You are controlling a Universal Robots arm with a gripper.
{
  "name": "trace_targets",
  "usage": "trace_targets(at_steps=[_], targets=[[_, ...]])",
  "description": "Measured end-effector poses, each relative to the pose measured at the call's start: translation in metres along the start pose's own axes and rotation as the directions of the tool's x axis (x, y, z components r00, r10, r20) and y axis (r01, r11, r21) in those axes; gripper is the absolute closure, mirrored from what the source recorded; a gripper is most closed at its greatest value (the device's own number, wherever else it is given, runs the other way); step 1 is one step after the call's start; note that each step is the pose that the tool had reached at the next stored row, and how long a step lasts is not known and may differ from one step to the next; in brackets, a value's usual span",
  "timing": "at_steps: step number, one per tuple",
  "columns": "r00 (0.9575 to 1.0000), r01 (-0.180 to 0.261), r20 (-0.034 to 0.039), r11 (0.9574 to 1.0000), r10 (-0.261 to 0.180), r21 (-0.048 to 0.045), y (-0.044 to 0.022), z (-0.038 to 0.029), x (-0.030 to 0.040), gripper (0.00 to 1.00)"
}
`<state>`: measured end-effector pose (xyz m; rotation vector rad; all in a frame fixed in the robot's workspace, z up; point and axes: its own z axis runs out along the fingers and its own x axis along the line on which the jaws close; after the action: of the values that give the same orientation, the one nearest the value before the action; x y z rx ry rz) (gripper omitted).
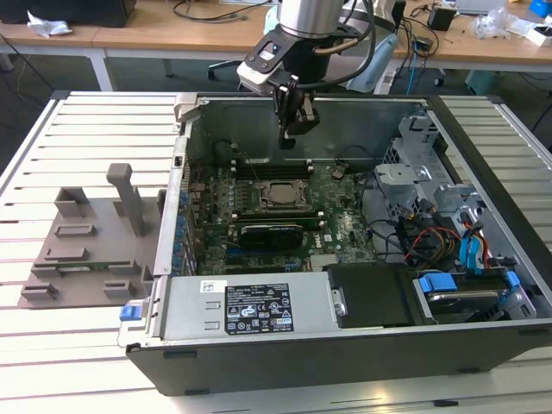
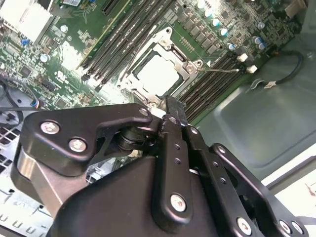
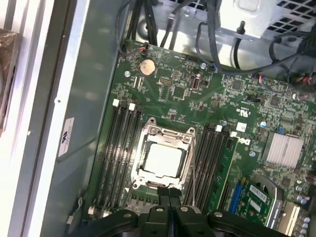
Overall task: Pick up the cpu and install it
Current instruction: 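Install the first cpu locking lever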
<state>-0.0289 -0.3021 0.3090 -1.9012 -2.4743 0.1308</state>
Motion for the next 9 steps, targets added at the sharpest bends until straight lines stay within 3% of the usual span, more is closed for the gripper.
trace_targets(at_steps=[9], targets=[[0.9992, 0.041, 0.0032, 0.9992, -0.041, -0.0015, 0.0, 0.0, 0.0, 0.89]])
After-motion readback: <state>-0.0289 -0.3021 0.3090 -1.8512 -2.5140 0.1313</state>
